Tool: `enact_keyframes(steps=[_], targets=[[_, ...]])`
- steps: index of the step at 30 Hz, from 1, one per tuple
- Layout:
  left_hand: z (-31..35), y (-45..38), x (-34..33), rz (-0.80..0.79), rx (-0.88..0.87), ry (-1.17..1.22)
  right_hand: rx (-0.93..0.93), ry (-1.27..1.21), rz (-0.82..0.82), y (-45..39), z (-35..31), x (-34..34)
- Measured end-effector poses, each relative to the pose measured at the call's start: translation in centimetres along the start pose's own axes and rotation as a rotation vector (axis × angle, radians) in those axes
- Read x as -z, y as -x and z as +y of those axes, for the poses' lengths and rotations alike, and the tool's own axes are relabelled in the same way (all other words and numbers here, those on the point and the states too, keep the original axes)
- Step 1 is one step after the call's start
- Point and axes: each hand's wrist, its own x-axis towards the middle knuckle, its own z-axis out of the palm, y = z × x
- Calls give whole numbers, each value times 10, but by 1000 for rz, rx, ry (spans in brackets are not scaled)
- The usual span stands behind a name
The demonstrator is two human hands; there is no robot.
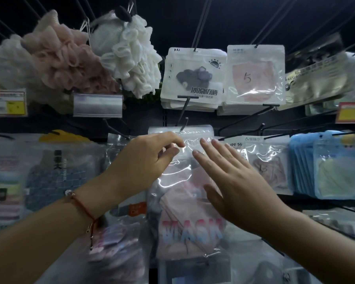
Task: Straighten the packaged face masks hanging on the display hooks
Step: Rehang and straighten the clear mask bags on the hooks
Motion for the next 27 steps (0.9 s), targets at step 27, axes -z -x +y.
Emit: enact_keyframes(steps=[27], targets=[[14,-43,16,55,274,277,-57,-237,-48,-33,5,4]])
